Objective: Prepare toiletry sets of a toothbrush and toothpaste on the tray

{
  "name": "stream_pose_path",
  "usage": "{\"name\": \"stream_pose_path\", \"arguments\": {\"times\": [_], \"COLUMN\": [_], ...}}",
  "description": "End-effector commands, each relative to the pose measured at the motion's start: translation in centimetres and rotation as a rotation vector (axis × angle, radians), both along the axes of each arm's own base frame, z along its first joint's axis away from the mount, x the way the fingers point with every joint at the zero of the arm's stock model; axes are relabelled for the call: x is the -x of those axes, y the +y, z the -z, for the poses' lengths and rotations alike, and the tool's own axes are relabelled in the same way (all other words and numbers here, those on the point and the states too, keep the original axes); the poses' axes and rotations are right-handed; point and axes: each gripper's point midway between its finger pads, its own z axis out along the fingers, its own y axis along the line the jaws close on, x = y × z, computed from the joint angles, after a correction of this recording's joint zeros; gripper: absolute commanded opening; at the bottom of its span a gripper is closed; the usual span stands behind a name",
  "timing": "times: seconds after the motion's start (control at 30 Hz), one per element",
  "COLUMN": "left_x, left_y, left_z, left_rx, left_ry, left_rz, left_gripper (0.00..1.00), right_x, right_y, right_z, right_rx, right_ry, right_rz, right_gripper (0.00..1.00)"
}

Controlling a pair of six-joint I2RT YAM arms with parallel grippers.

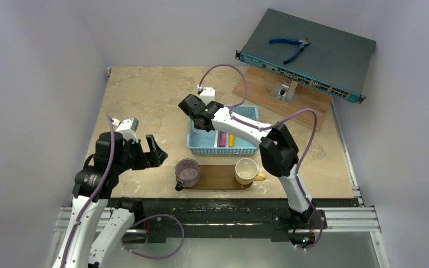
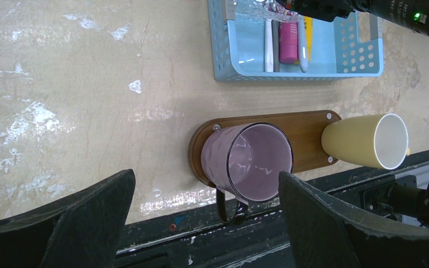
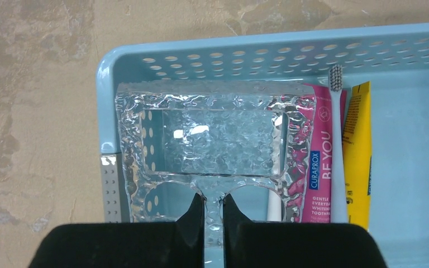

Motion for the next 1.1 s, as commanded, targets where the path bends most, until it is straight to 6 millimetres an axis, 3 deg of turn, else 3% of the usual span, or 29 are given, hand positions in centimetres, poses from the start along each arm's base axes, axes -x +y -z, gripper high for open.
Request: {"name": "stream_pose_path", "arguments": {"times": [0.0, 0.27, 0.47, 0.77, 1.07], "left_x": [-0.6, -0.6, -0.7, -0.6, -0.4], "left_y": [-0.3, -0.2, -0.2, -0.1, 0.0], "left_z": [-0.4, -0.3, -0.3, -0.4, -0.6], "left_rx": [-0.005, -0.007, -0.009, -0.010, -0.010], "left_ry": [-0.037, -0.035, -0.035, -0.039, -0.055], "left_rz": [0.026, 0.024, 0.020, 0.018, 0.010], "left_gripper": [1.00, 1.00, 1.00, 1.00, 1.00], "right_x": [-0.8, -0.2, 1.6, 6.8, 12.4], "right_y": [-0.7, -2.2, -3.2, -4.4, -4.9], "right_z": [-5.3, -8.3, -10.5, -12.4, -12.4], "right_rx": [-0.045, -0.055, -0.065, -0.073, -0.116], "right_ry": [-0.115, -0.162, -0.176, -0.171, -0.127], "right_rz": [0.016, 0.022, -0.004, -0.059, -0.079], "right_gripper": [0.00, 0.00, 0.00, 0.00, 0.00]}}
